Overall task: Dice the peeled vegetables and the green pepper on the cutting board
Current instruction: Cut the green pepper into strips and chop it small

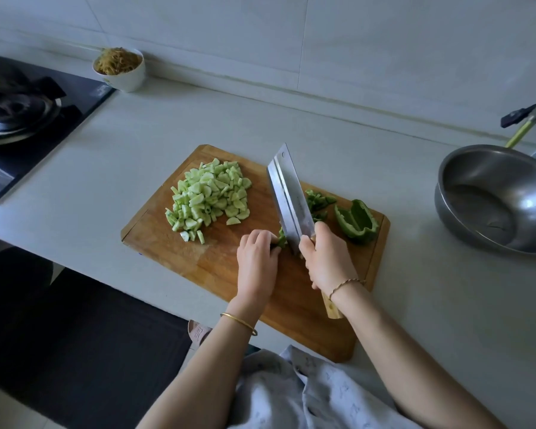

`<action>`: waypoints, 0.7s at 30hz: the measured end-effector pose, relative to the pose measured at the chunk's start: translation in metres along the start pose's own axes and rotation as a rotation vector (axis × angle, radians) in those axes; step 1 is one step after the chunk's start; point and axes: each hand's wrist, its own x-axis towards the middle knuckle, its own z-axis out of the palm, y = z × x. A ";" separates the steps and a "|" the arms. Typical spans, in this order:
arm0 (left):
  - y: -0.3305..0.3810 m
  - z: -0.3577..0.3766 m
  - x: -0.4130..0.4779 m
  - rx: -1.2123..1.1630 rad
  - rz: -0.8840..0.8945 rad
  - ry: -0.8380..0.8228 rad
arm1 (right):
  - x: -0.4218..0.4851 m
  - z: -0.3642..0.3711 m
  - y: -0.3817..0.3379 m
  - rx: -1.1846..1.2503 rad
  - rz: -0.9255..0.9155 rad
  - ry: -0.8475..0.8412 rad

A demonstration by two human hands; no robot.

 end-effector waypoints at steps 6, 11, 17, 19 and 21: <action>-0.006 -0.005 0.000 0.017 -0.009 0.003 | -0.008 -0.008 0.002 -0.085 -0.039 -0.028; -0.008 -0.003 -0.002 -0.006 -0.020 0.022 | -0.011 -0.002 0.005 -0.123 -0.027 -0.076; -0.005 -0.001 -0.001 -0.046 -0.006 0.027 | -0.010 0.005 -0.005 -0.238 -0.005 -0.104; -0.005 -0.001 -0.003 -0.043 -0.002 0.028 | -0.007 0.009 -0.008 -0.260 -0.006 -0.094; -0.007 -0.001 -0.006 -0.041 0.007 0.023 | -0.003 0.010 -0.007 -0.205 0.011 -0.080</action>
